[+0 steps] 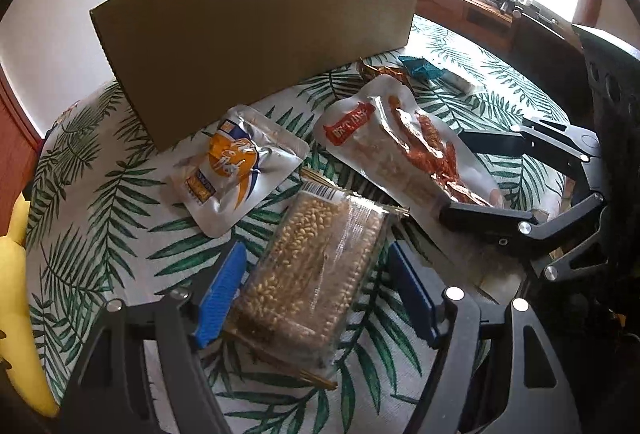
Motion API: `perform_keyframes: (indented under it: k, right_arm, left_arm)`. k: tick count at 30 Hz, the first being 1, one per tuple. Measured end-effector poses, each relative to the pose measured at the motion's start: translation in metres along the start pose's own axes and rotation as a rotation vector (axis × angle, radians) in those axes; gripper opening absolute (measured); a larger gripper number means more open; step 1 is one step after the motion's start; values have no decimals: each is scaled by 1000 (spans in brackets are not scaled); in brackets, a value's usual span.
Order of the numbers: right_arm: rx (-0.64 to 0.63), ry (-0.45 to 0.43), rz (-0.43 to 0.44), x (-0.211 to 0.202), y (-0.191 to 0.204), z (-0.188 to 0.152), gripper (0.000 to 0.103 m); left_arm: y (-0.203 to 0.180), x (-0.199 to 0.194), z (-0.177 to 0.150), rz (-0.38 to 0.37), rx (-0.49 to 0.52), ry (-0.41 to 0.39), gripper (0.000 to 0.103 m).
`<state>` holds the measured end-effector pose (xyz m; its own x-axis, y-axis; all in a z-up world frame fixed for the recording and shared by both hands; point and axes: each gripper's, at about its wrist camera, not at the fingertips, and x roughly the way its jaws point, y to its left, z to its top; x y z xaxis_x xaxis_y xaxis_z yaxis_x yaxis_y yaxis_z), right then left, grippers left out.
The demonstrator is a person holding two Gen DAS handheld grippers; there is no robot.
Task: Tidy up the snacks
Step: 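Grasp the granola bar with the left gripper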
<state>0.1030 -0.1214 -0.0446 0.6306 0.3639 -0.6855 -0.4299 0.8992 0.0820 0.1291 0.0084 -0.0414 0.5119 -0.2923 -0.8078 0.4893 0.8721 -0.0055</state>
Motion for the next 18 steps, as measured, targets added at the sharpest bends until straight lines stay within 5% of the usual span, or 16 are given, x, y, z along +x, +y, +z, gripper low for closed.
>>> perform_keyframes:
  k: [3, 8, 16, 18]
  right_arm:
    - [-1, 3, 1, 0, 0, 0, 72]
    - [-8, 13, 10, 1, -1, 2, 72]
    - [-49, 43, 25, 3, 0, 6, 71]
    - [-48, 46, 28, 3, 0, 6, 61]
  left_arm:
    - [-1, 1, 1, 15, -11, -14, 72]
    - [0, -1, 3, 32, -60, -40, 45]
    - [-7, -9, -8, 63, -116, -93, 42]
    - [-10, -11, -8, 66, -116, -101, 42]
